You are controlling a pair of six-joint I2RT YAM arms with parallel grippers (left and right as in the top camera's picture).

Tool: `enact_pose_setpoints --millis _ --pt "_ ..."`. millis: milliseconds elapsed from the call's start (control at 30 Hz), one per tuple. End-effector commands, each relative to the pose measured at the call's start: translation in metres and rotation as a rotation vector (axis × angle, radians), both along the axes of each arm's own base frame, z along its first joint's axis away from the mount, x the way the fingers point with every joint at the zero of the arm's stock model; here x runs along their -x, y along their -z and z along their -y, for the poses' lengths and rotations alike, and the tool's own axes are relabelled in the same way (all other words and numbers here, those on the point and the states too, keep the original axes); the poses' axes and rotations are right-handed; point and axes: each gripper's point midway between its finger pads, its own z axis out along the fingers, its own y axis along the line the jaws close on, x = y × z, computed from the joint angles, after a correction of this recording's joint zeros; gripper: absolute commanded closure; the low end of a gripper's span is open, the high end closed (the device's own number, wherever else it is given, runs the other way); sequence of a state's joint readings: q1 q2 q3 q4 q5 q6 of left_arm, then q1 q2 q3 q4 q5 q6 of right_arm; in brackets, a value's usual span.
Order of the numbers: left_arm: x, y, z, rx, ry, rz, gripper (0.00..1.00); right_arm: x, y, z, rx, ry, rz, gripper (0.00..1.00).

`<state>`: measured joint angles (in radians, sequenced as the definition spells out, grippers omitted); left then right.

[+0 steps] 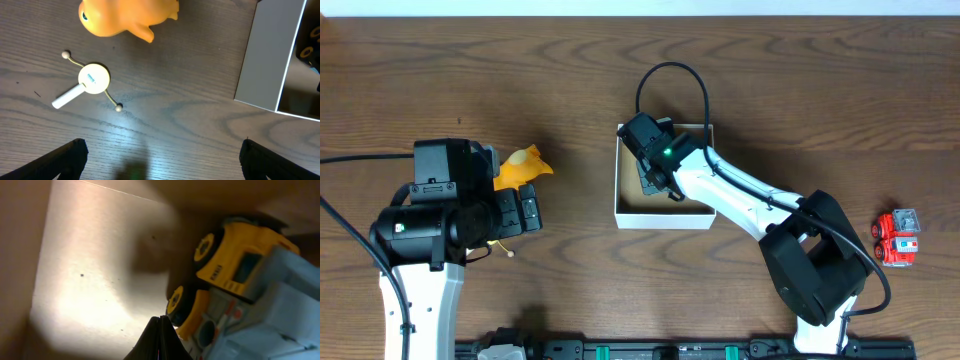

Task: Pack container
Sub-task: 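Open right gripper to release truck and withdraw right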

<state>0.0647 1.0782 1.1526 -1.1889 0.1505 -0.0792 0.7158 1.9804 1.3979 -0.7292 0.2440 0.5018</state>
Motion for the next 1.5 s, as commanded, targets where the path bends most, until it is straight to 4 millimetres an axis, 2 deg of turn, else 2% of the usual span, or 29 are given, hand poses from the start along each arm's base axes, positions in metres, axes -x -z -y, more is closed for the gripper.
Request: enact_pose_setpoints --millis 0,433,667,767,833,933,967,1033,1133,1200,1333,1467 --pt "-0.002 -0.005 -0.001 0.000 -0.013 0.013 0.02 -0.008 -0.003 0.013 0.025 0.073 0.024 0.99" --pt "-0.002 -0.005 -0.001 0.000 -0.013 0.013 0.02 -0.007 -0.003 0.014 0.022 0.069 0.013 0.98" --pt "-0.002 -0.005 -0.001 0.000 -0.013 0.013 0.02 0.008 -0.003 -0.010 -0.050 -0.104 -0.062 0.91" --pt "-0.002 -0.006 -0.001 0.000 -0.013 0.014 0.02 0.008 -0.019 -0.016 -0.087 -0.127 -0.042 0.90" --pt "-0.002 -0.006 -0.001 0.000 -0.013 0.014 0.02 0.003 -0.038 -0.018 -0.109 -0.137 -0.007 0.87" --pt "-0.002 -0.006 -0.001 0.000 -0.013 0.014 0.02 -0.007 -0.087 -0.014 -0.154 -0.130 0.082 0.73" --pt "-0.002 -0.006 -0.001 0.000 -0.013 0.014 0.02 -0.010 -0.107 -0.010 -0.171 -0.122 0.116 0.64" --pt "-0.002 -0.006 -0.001 0.000 -0.013 0.014 0.02 -0.015 -0.146 0.006 -0.196 -0.098 0.182 0.35" --pt "-0.002 -0.006 -0.001 0.000 -0.013 0.014 0.02 -0.018 -0.193 0.052 -0.190 -0.004 0.259 0.20" --pt "-0.002 -0.005 -0.001 0.000 -0.013 0.013 0.02 -0.013 -0.215 0.095 -0.185 0.085 0.282 0.02" --pt "-0.002 -0.006 -0.001 0.000 -0.013 0.014 0.02 0.009 -0.235 0.198 -0.147 0.342 0.270 0.01" --pt "-0.002 -0.005 -0.001 0.000 -0.013 0.013 0.02 0.050 -0.231 0.286 -0.093 0.601 0.182 0.01"
